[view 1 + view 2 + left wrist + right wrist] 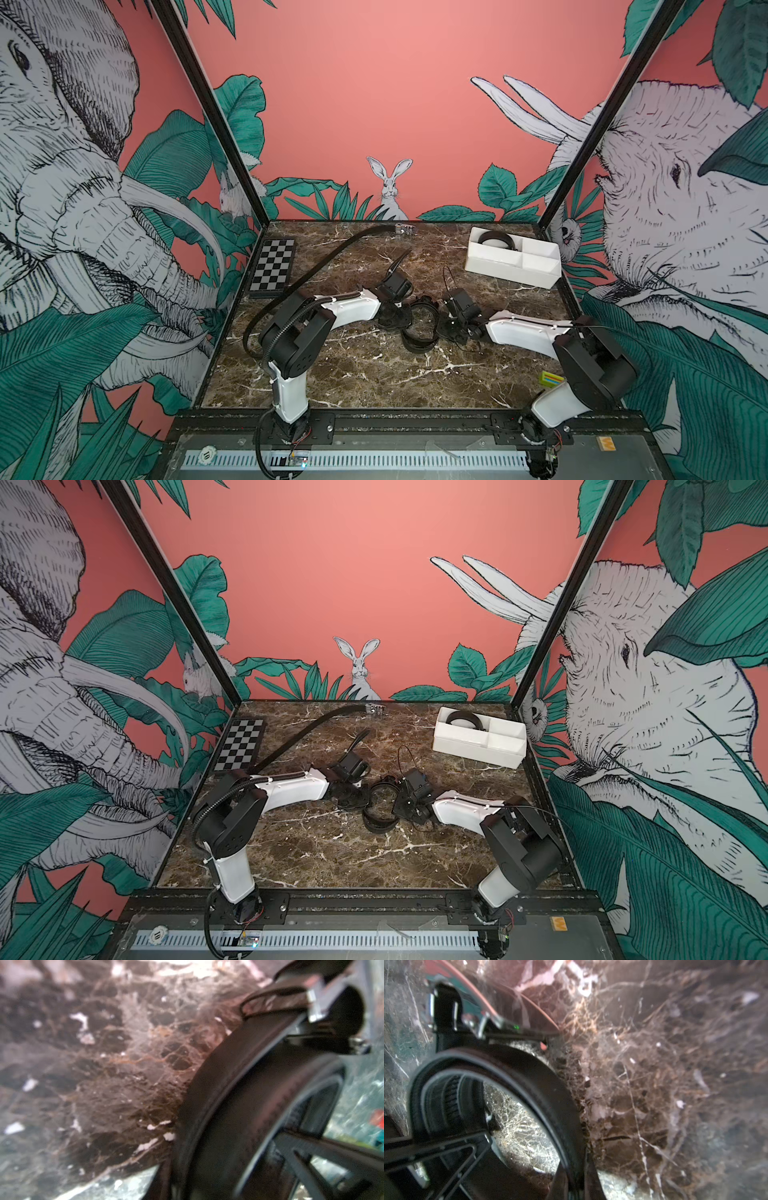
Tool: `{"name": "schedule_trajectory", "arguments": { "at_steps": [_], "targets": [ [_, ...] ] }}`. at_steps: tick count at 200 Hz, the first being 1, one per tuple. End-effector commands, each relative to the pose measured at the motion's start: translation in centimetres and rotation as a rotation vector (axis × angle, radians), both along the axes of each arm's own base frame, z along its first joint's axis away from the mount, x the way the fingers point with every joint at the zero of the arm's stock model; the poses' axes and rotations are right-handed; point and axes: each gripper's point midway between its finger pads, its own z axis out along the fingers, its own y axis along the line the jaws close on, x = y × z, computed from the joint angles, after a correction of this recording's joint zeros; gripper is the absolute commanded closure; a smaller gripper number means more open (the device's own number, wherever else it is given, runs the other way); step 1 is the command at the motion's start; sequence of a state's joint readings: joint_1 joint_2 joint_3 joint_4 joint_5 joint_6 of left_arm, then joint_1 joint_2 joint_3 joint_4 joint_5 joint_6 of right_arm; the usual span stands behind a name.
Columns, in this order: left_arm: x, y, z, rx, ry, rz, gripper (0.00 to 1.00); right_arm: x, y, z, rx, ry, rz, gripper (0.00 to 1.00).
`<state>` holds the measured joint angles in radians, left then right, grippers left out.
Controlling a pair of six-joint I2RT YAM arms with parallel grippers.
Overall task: Place the belts into the storage roll
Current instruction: Roll the belt at the center of the board.
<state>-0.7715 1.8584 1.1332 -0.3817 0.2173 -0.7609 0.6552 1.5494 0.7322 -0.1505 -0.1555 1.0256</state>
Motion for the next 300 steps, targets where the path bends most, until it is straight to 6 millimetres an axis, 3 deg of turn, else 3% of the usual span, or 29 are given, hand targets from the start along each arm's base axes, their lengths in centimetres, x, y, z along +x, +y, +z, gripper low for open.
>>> {"name": "schedule_trajectory", "arguments": {
  "at_steps": [1,19,40,59,92,117,175,221,249,257,273,279,300],
  "targets": [
    [-1.0,1.7,-1.2,0.119,0.026,-0.081,0.86,-1.2,-0.4,0.5,-0.005,0.025,-0.001,0.9],
    [-0.6,2.5,-1.5,0.194,0.001,-0.141,0.93,-1.4,-0.6,1.4,0.0,0.014,0.008,0.8],
    [-0.1,3.2,-1.4,0.249,-0.049,-0.22,0.95,-1.8,-1.2,3.0,-0.002,-0.004,0.028,0.62],
    [0.2,3.2,-1.0,0.257,-0.093,-0.283,0.95,-2.0,-2.6,4.6,-0.021,-0.023,0.056,0.53],
    [0.5,3.2,-0.6,0.287,-0.176,-0.394,0.88,0.4,-4.8,7.3,-0.038,-0.129,0.104,0.42],
    [0.7,2.9,-0.4,0.287,-0.216,-0.459,0.82,3.3,-3.4,8.5,-0.065,-0.228,0.307,0.37],
    [1.3,4.2,-0.8,0.376,-0.249,-0.505,0.82,10.8,0.2,7.7,-0.086,-0.316,0.461,0.41],
    [1.4,4.3,-1.2,0.385,-0.261,-0.514,0.81,13.4,0.0,5.2,-0.227,-0.307,0.569,0.38],
    [1.3,4.4,-1.6,0.388,-0.258,-0.524,0.79,13.0,0.1,3.1,-0.23,-0.25,0.594,0.43],
    [1.3,4.4,-1.6,0.388,-0.261,-0.525,0.77,13.4,0.6,3.5,-0.211,-0.252,0.596,0.47],
    [1.6,4.5,-1.4,0.399,-0.27,-0.522,0.74,12.2,0.6,2.9,-0.177,-0.201,0.585,0.56],
    [1.6,4.5,-1.4,0.401,-0.27,-0.523,0.73,10.8,0.3,1.9,-0.164,-0.166,0.578,0.59],
    [1.8,4.3,-1.4,0.4,-0.275,-0.527,0.71,7.9,-0.1,1.7,-0.118,-0.123,0.544,0.63]
  ]
}}
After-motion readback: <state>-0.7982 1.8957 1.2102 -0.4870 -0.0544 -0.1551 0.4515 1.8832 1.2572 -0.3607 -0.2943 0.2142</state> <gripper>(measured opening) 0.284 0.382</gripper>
